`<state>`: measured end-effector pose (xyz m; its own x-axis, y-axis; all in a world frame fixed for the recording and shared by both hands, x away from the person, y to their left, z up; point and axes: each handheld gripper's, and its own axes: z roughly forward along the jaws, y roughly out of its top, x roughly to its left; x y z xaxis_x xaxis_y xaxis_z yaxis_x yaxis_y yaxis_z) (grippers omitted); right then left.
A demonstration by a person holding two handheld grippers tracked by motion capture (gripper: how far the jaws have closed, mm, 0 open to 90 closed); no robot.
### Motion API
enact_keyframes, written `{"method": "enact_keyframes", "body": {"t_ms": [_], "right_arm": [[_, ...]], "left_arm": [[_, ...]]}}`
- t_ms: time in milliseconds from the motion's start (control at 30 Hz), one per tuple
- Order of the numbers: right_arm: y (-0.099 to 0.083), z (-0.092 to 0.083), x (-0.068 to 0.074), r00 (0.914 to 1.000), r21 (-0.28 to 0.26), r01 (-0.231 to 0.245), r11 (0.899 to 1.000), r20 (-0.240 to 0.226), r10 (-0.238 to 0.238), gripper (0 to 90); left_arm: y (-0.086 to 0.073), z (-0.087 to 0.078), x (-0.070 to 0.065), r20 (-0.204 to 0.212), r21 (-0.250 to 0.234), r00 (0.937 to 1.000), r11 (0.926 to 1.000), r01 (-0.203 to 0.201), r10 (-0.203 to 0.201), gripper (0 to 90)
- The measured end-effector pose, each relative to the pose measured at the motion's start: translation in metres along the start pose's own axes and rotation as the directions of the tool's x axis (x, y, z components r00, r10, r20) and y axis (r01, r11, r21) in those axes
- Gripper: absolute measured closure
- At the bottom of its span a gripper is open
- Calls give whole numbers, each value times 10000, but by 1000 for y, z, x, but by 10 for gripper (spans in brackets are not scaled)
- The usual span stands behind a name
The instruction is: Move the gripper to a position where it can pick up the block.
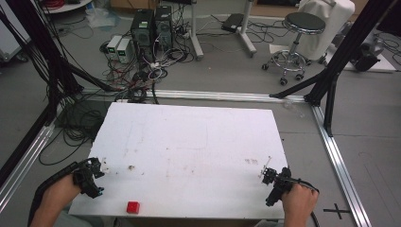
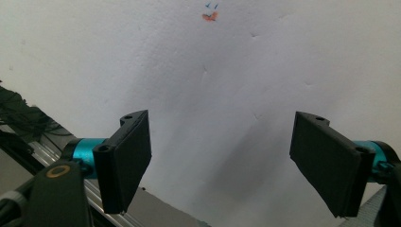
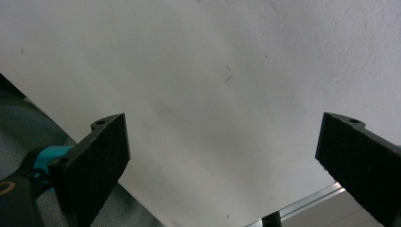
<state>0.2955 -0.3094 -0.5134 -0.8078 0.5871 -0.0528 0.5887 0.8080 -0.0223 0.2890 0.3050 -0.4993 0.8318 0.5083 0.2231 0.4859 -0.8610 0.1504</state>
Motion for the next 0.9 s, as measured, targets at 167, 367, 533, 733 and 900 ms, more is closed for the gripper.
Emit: {"method": "enact_keyframes", "body": {"t_ms": [167, 367, 533, 733, 900], "right_arm": [[1, -1, 0, 10000, -2, 16, 10000, 21, -16, 30], [1, -1, 1, 10000, -69, -28, 10000, 35, 28, 29], [1, -1, 1, 10000, -31, -21, 10000, 14, 21, 29], [1, -1, 2, 10000, -66, 53, 10000, -8, -53, 29], [1, 0, 2, 10000, -68, 79, 9999, -13, -79, 30]], "left_arm": [[0, -1, -1, -37, 1, 10000, 10000, -40, 40, 217], [1, -2, -1, -27, -40, 10000, 10000, -63, 63, 217], [2, -3, -1, -104, -134, 9999, 9999, -84, 82, 217], [2, -5, -2, 34, -162, 10000, 9998, -82, 83, 217], [2, -6, -3, 32, -253, 10000, 9997, -17, 18, 217]]}}
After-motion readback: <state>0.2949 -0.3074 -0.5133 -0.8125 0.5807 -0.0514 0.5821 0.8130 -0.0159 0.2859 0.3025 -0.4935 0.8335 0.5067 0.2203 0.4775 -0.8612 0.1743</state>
